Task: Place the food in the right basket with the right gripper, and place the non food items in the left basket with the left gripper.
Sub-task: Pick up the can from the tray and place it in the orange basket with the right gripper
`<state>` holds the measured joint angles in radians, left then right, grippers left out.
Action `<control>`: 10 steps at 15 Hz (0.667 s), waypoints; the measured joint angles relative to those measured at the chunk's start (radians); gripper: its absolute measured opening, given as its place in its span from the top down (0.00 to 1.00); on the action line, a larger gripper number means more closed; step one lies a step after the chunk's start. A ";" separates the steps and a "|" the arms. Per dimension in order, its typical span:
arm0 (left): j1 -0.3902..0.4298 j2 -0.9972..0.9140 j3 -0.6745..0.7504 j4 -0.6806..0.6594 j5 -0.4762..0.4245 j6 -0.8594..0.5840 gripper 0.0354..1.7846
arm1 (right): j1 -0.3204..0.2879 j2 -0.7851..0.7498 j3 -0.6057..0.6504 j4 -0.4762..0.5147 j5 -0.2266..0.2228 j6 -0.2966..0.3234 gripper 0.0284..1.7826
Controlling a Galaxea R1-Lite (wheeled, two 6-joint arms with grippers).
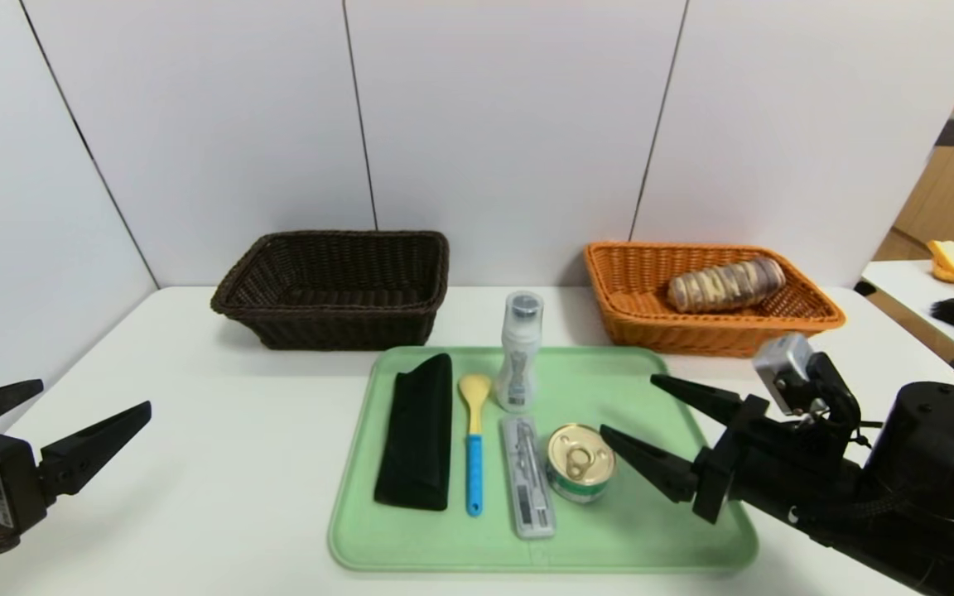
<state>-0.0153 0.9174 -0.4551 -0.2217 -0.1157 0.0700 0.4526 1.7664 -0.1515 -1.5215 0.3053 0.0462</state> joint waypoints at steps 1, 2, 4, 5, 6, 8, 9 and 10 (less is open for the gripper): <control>0.000 0.000 0.002 0.000 0.000 0.000 0.06 | 0.000 0.002 0.027 0.000 0.007 -0.001 0.05; 0.000 0.000 0.005 0.000 0.000 0.000 0.06 | 0.001 0.006 0.047 0.000 0.017 -0.003 0.05; 0.000 0.000 0.007 0.000 0.000 -0.009 0.06 | 0.004 0.019 0.071 0.000 0.025 -0.006 0.05; 0.000 0.000 0.007 -0.001 0.000 -0.010 0.06 | 0.007 0.029 0.079 0.000 0.026 -0.010 0.05; 0.000 0.000 0.007 0.000 0.000 -0.011 0.06 | 0.009 0.040 0.080 0.000 0.026 -0.017 0.05; 0.000 0.000 0.007 0.000 0.000 -0.011 0.06 | 0.013 0.069 0.079 0.000 0.038 -0.040 0.05; 0.000 0.000 0.007 -0.001 0.000 -0.011 0.06 | 0.014 0.086 0.077 0.000 0.050 -0.054 0.05; 0.000 0.000 0.007 0.000 0.000 -0.010 0.06 | 0.015 0.102 0.075 0.000 0.058 -0.065 0.05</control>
<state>-0.0153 0.9174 -0.4477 -0.2221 -0.1157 0.0596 0.4674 1.8681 -0.0768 -1.5215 0.3632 -0.0191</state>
